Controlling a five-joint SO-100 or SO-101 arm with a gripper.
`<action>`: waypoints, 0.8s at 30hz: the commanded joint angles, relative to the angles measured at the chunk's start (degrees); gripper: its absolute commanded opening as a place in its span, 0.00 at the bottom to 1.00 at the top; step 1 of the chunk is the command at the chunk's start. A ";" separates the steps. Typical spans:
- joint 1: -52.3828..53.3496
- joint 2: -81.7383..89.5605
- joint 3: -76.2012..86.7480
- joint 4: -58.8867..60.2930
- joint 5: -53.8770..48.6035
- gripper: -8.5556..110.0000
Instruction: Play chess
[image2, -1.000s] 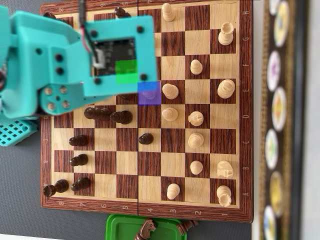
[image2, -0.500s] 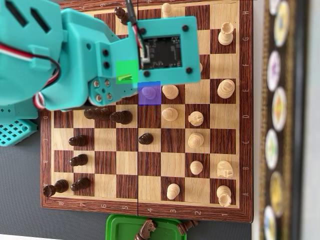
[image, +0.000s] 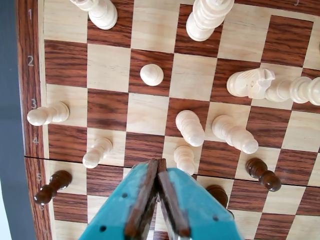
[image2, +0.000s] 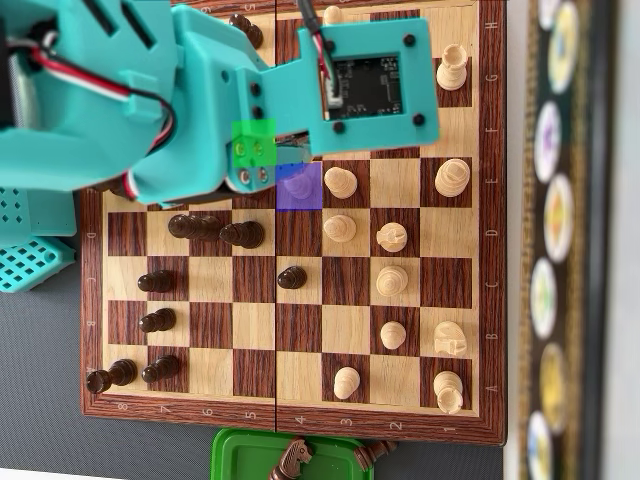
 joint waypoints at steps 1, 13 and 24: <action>0.70 0.35 -2.64 -0.26 -0.53 0.10; 2.20 0.09 -2.29 -0.26 -0.53 0.10; 1.05 0.18 -2.37 -0.26 -0.53 0.10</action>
